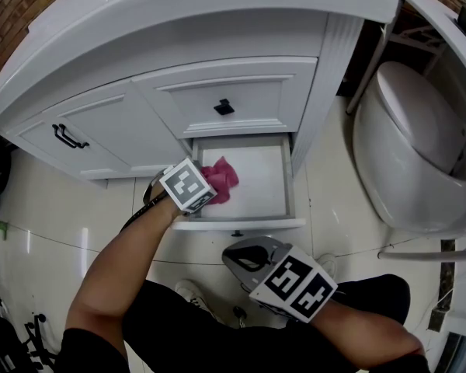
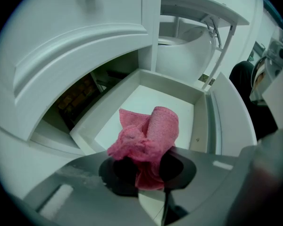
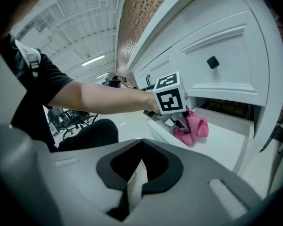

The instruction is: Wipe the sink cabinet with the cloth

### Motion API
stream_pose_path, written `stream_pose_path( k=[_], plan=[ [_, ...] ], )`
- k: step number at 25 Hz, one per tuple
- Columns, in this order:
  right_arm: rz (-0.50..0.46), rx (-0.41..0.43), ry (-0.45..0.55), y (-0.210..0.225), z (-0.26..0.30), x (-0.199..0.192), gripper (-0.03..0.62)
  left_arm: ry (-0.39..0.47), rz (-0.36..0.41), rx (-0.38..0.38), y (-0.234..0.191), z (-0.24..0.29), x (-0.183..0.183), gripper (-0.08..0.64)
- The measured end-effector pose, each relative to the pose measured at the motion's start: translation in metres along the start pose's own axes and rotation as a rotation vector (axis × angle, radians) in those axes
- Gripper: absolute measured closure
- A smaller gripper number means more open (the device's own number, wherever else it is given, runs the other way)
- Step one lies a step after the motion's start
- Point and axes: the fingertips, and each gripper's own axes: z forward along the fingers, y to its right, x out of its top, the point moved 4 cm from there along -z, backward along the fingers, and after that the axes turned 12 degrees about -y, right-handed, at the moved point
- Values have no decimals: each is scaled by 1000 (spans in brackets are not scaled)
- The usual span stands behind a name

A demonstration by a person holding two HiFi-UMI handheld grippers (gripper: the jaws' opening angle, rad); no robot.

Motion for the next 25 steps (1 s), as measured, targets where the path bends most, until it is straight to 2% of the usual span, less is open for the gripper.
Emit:
stream_pose_path(
  k=[4, 7, 9, 12, 15, 20, 25],
  plan=[
    [2, -5, -5, 0, 1, -1, 586, 8, -24, -7, -3, -1, -5, 471],
    [2, -8, -5, 0, 1, -1, 586, -1, 0, -6, 3, -1, -2, 471],
    [2, -7, -2, -1, 0, -2, 586, 19, 31, -31, 12, -4, 8, 471],
    [0, -6, -8, -3, 0, -5, 586, 56, 97, -107, 35, -7, 31, 471],
    [-5, 1, -16, -6, 0, -7, 586, 65, 196, -169, 61, -5, 55, 471],
    [-8, 3, -11, -8, -4, -8, 586, 63, 347, -225, 93, 1, 89, 471],
    [5, -8, -6, -3, -9, -12, 586, 16, 444, -265, 110, 7, 97, 471]
  ],
)
